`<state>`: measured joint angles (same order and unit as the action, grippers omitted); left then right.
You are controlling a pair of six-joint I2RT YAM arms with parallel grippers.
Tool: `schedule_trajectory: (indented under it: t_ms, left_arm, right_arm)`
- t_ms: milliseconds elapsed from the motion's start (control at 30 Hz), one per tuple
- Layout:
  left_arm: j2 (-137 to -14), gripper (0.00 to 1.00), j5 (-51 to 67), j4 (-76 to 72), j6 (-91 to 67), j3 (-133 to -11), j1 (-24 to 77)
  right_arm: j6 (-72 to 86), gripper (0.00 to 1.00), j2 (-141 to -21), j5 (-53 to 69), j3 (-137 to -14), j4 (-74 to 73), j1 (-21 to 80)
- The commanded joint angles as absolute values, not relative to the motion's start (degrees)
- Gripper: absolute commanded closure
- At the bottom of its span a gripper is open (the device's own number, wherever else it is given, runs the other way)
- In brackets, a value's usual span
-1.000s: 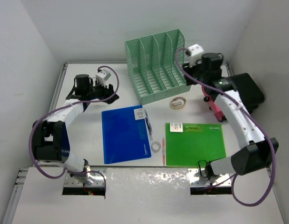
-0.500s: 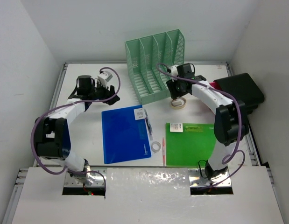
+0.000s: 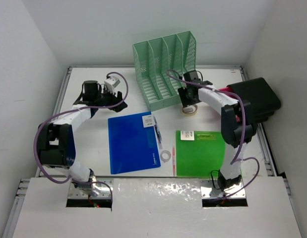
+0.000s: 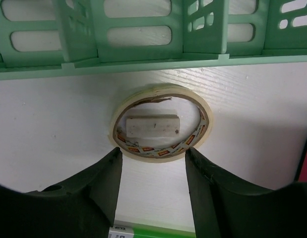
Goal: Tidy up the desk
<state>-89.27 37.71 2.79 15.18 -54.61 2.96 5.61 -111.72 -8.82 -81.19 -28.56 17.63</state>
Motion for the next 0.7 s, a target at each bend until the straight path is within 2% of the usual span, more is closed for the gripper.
schedule_trajectory:
  t_ms: [0, 267, 467, 667]
  left_arm:
    - [-89.56, 0.39, 37.97, 1.05, 16.17, -55.11, 3.52]
    - [-89.21, 0.39, 37.18, 1.05, 16.52, -55.2, 3.52]
    - [-89.38, 0.39, 37.0, 0.97, 16.52, -55.28, 3.52]
    - [-89.3, 0.39, 36.83, 1.05, 16.61, -55.28, 3.52]
  right_arm:
    - [7.03, 0.48, -113.99, -9.49, -83.14, -27.51, 17.4]
    - [8.26, 0.47, -116.19, -8.44, -80.69, -24.88, 15.91]
    - [7.56, 0.35, -115.66, -6.51, -77.17, -20.74, 15.21]
    - [7.12, 0.34, -117.24, -2.91, -76.73, -19.52, 14.68]
